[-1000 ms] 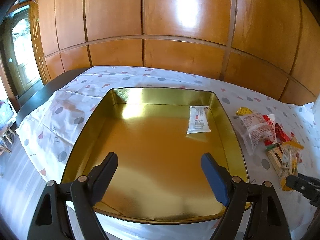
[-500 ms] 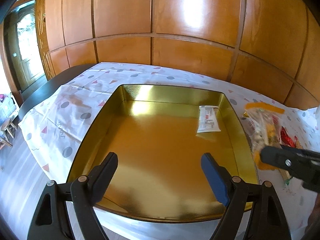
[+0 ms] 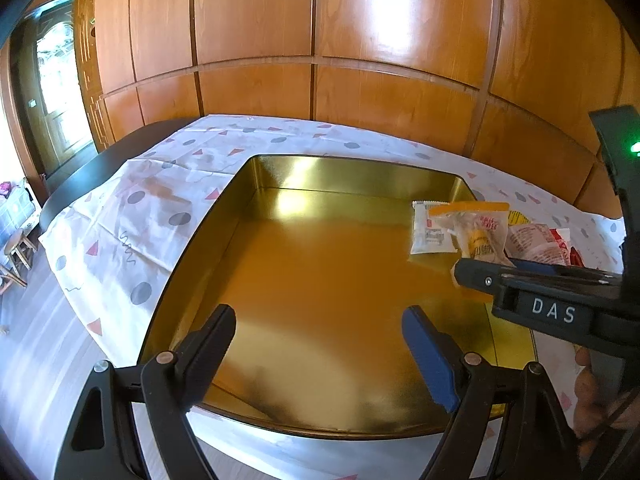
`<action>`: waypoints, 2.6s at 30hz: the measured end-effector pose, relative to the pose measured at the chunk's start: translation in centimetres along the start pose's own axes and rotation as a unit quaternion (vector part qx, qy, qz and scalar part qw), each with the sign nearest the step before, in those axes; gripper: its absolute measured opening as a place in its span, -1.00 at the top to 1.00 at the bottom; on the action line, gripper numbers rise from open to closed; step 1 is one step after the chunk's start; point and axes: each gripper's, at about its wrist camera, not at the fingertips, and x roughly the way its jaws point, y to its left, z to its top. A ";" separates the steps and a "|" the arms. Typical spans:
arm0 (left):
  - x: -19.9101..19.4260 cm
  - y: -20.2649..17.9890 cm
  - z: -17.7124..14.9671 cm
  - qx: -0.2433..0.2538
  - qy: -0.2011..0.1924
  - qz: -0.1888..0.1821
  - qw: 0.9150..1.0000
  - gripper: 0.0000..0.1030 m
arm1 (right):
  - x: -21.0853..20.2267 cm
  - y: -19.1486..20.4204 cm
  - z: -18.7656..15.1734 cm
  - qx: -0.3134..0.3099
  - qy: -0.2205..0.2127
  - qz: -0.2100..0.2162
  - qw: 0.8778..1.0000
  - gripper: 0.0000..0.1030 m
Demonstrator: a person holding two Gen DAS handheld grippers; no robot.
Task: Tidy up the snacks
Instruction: 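Carry the clear yellow-trimmed bag into the gold tin with the right gripper and release, then move the left gripper over the green-ended cracker pack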
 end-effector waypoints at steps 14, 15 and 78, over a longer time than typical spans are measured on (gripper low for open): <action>-0.3 -0.7 0.0 0.010 -0.002 0.000 1.000 -0.66 | -4.2 -1.6 -1.9 0.022 -0.069 0.009 0.997 -0.20; -0.4 -0.9 0.0 0.011 -0.003 0.000 1.000 -0.66 | -4.5 -1.7 -2.0 0.023 -0.072 0.008 0.997 -0.20; 3.9 -28.1 -0.2 0.177 0.183 -0.254 0.933 -0.48 | -11.2 -25.1 -18.6 0.262 -0.057 -0.176 0.947 -0.22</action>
